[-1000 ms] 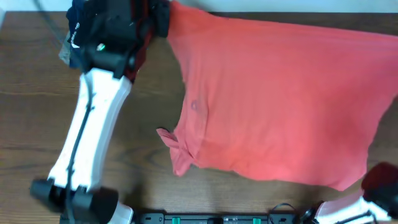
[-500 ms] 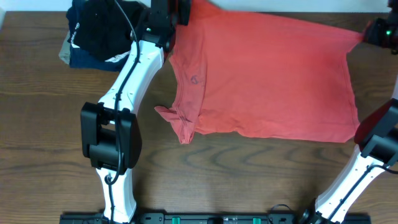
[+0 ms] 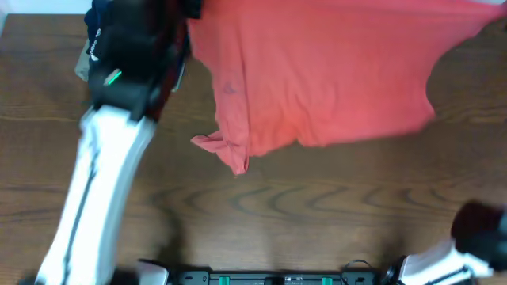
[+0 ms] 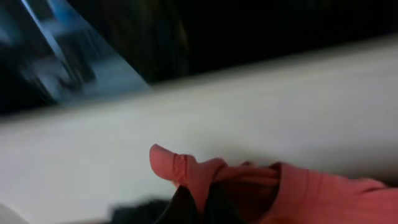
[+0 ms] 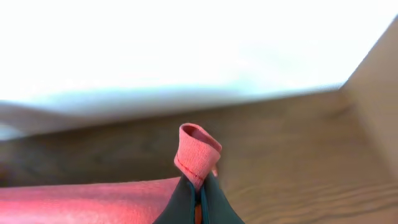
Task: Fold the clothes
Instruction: 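Lift the shirt with both grippers and shake it out in the air, then lower the stretched shirt flat onto the table with both grippers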
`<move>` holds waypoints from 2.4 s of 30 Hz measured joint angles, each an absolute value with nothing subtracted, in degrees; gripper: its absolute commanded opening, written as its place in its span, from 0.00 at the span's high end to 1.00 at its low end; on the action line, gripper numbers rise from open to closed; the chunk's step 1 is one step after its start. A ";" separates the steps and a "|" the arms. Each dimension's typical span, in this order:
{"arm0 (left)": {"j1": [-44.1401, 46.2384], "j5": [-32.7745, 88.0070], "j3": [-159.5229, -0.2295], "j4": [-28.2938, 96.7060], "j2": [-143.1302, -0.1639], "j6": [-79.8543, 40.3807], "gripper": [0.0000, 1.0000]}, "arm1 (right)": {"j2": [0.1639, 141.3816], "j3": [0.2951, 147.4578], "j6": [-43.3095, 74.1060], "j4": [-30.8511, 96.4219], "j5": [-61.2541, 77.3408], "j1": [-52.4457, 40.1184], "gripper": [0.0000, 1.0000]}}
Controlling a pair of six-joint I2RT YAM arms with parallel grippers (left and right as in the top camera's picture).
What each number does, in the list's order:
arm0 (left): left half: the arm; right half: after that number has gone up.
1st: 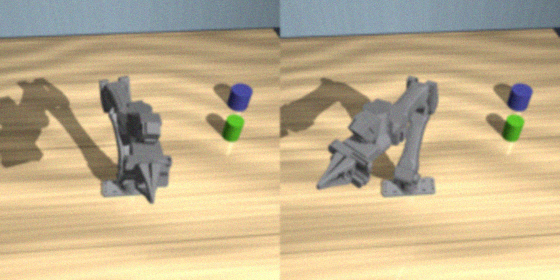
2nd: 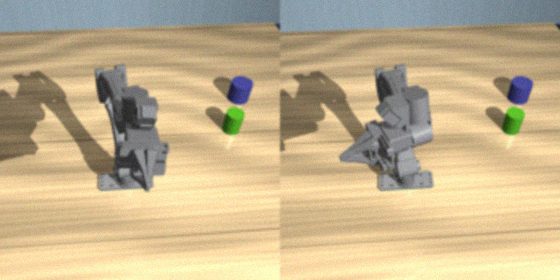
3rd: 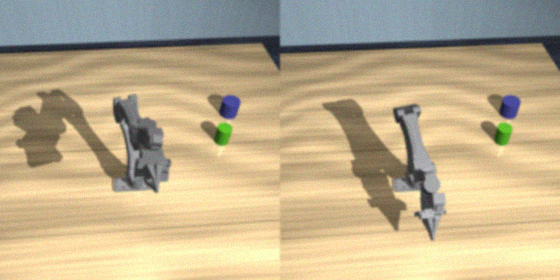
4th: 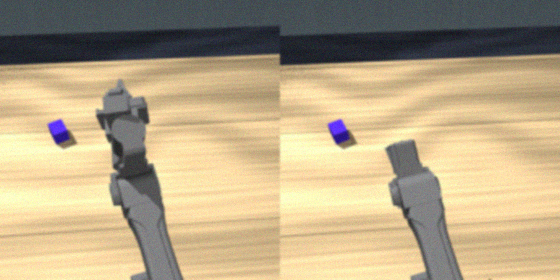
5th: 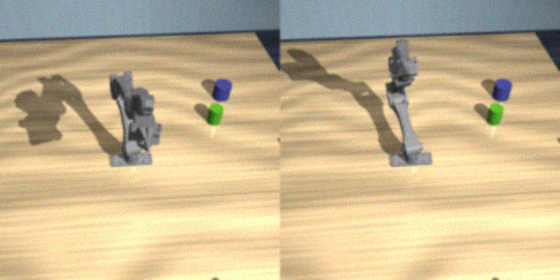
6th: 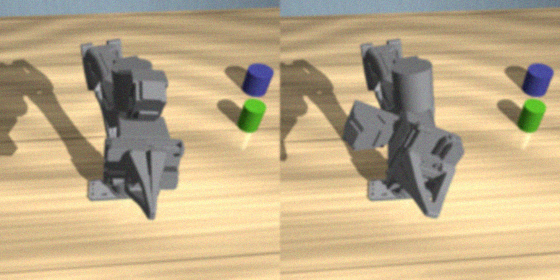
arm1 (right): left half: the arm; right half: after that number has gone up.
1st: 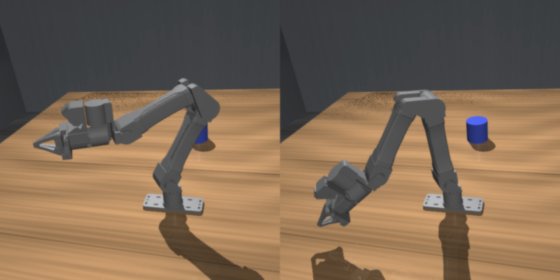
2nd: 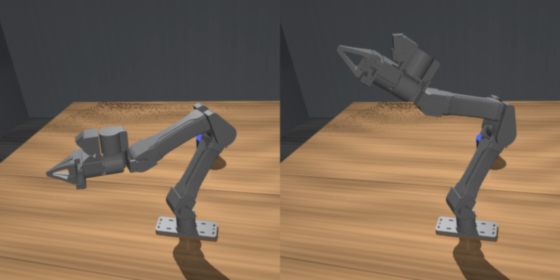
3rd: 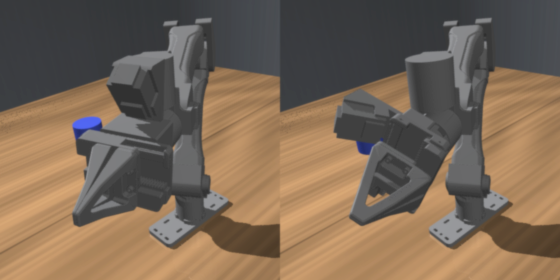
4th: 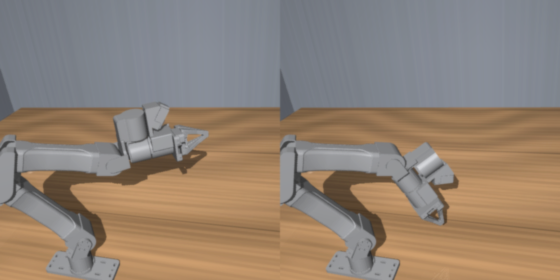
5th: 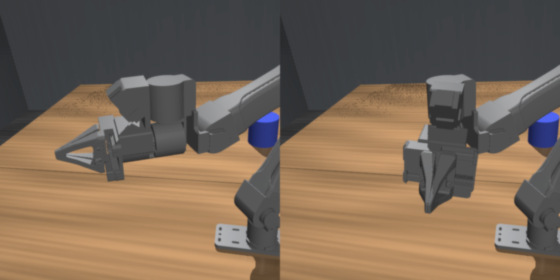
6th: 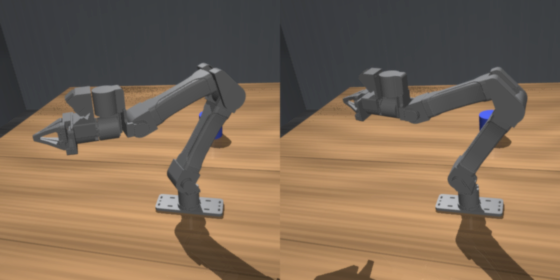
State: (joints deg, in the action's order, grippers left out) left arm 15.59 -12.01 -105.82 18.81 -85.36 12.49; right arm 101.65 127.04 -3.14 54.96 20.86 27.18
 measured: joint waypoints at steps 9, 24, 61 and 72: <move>15.59 -12.43 -106.65 27.66 -60.82 16.67 0.94 | 78.17 128.22 -1.85 63.33 21.47 39.16 0.99; 15.59 -15.90 -107.42 31.73 -49.91 21.32 0.94 | 67.42 128.20 0.01 69.67 24.67 52.38 0.99; 16.14 -18.02 -108.97 11.25 -119.61 17.58 0.94 | 130.06 126.23 -2.94 49.36 15.09 25.78 0.99; 16.16 -18.26 -108.68 25.47 -119.90 10.68 0.94 | 131.15 126.17 -2.94 58.54 13.85 25.65 0.99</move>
